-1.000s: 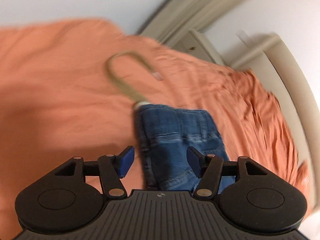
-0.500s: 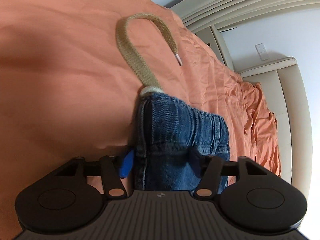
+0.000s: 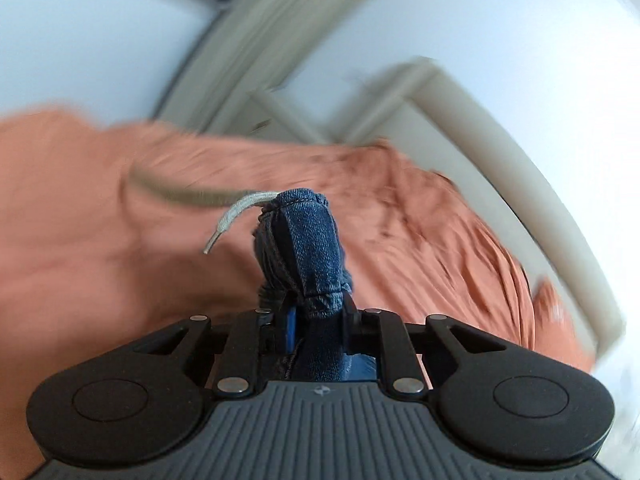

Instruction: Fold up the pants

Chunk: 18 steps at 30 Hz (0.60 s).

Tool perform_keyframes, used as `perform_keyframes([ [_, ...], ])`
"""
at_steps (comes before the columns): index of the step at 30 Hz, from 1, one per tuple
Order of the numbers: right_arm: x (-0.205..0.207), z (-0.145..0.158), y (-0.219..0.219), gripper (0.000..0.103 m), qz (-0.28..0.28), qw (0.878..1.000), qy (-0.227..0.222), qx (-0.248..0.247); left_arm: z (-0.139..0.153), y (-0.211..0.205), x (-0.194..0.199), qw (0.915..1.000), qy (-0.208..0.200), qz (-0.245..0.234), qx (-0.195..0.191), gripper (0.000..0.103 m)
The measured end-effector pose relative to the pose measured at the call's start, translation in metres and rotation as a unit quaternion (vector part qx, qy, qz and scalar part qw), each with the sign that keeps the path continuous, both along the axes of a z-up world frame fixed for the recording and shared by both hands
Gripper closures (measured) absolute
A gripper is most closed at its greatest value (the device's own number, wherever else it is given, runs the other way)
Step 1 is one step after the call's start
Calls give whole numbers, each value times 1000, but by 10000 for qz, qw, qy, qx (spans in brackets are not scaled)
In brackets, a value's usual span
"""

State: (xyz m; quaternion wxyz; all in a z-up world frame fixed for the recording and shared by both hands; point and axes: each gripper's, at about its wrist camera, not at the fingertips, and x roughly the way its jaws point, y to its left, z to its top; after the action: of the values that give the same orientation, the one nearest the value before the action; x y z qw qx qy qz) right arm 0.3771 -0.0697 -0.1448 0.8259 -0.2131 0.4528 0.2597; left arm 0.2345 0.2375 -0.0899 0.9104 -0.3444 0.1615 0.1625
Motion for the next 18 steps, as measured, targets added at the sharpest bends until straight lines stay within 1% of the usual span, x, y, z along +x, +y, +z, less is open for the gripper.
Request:
perform_keyframes([
  [2,-6,9,-9,70,-72,9999,-64,103,17,-32,2,9966,-24,-440,696,82],
  [3,-9,14,-15,69,-130,9997,-85,165,24,-49,4,9924,-26,-697,1014,82],
  [4,-12,18,-22,69,-199,9995,-95,232,29,-66,6,9870,-10,-949,1297,82],
  [6,-16,25,-36,69,-349,9987,-89,350,33,-102,10,9716,89,-1464,1859,82],
  [7,-18,28,-44,69,-435,9983,-88,384,33,-121,12,9616,168,-1720,2132,82],
  [9,-22,32,-58,69,-604,9973,-70,422,29,-157,17,9384,374,-2266,2582,82],
  [11,-26,34,-71,69,-716,9965,-73,416,20,-193,21,9099,664,-2810,2978,82],
  [14,-33,30,-88,68,-873,9956,-51,331,-5,-234,28,8698,1183,-3487,3283,82],
  [16,-36,28,-100,68,-1008,9943,9,362,-24,-250,34,8474,1535,-3760,3420,81],
  [17,-38,26,-105,68,-1067,9935,44,385,-32,-254,36,8390,1664,-3809,3511,81],
  [18,-39,24,-109,68,-1111,9930,76,398,-36,-258,36,8337,1763,-3860,3532,80],
])
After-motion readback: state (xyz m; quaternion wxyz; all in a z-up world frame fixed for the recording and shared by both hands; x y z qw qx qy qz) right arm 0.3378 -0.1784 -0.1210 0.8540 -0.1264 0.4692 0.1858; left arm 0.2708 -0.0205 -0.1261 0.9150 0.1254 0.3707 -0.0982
